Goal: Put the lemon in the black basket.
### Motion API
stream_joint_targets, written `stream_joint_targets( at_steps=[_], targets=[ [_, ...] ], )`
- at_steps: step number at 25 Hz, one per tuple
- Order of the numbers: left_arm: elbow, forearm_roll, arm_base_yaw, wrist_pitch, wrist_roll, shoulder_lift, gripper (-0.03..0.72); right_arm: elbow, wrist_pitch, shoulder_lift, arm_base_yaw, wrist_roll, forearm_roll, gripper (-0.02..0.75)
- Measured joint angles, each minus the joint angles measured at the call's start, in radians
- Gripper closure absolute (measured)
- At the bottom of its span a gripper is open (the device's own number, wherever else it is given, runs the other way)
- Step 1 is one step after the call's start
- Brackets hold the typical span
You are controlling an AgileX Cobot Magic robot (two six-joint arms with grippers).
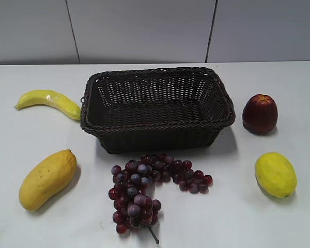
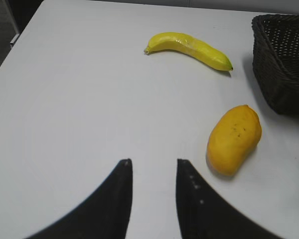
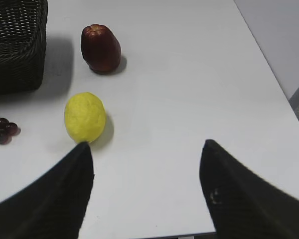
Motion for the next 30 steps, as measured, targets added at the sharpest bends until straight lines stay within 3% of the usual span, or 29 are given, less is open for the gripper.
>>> stream_joint_targets(
  at_steps=[30],
  targets=[
    [0.000,0.000,0.000,0.000,0.000,0.000,0.450,-0.007,-0.017,0.000,0.000,0.000,0.008,0.190]
  ],
)
